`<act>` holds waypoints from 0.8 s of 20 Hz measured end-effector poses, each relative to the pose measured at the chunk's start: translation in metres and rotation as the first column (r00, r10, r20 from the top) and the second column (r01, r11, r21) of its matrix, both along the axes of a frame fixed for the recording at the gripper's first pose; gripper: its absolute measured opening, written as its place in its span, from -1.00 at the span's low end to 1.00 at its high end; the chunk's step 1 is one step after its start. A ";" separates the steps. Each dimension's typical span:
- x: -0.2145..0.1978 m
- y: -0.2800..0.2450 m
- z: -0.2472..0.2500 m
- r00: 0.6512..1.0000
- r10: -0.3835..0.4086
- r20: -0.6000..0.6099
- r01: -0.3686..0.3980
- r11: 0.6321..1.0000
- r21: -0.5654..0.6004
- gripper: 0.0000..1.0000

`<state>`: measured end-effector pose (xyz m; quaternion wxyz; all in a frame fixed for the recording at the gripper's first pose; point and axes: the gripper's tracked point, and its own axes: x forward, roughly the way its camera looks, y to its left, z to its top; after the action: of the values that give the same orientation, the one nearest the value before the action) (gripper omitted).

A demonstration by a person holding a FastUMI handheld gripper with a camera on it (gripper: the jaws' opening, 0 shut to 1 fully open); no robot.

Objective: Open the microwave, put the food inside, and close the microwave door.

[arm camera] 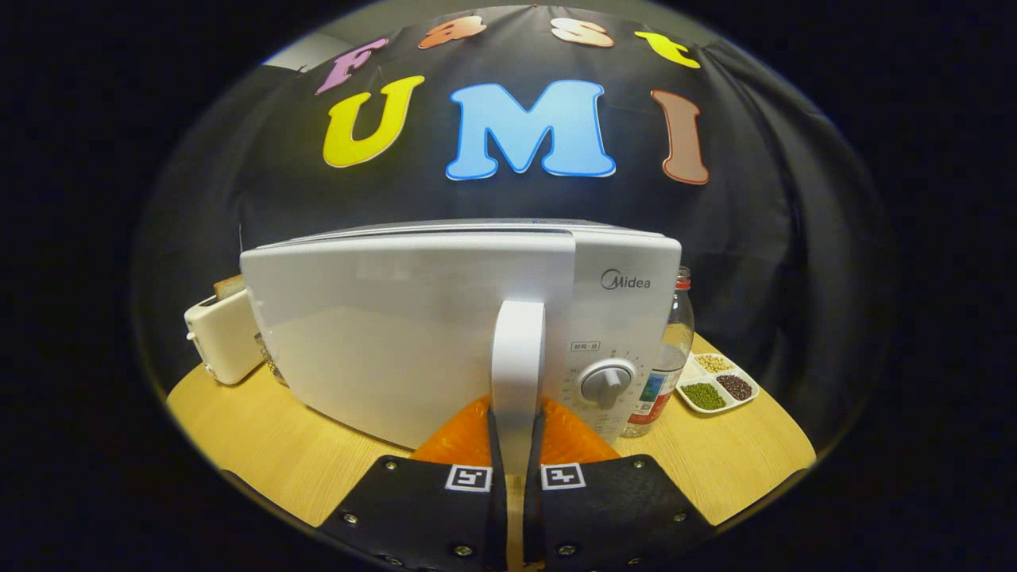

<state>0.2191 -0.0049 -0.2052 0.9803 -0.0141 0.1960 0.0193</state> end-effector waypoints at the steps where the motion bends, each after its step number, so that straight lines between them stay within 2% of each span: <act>1: -0.007 0.001 0.001 1.000 -0.005 -0.006 0.005 1.000 0.003 -0.84; 5: -0.031 0.012 0.002 0.999 -0.008 -0.051 0.010 0.999 0.040 -0.84; 9: -0.073 0.032 0.005 0.997 0.019 -0.073 -0.014 0.997 0.076 -0.63; 16: -0.132 0.076 0.009 0.992 0.072 -0.101 -0.061 0.992 0.106 -0.54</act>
<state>0.0876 0.0712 -0.1963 0.9670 0.0310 0.2451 0.0628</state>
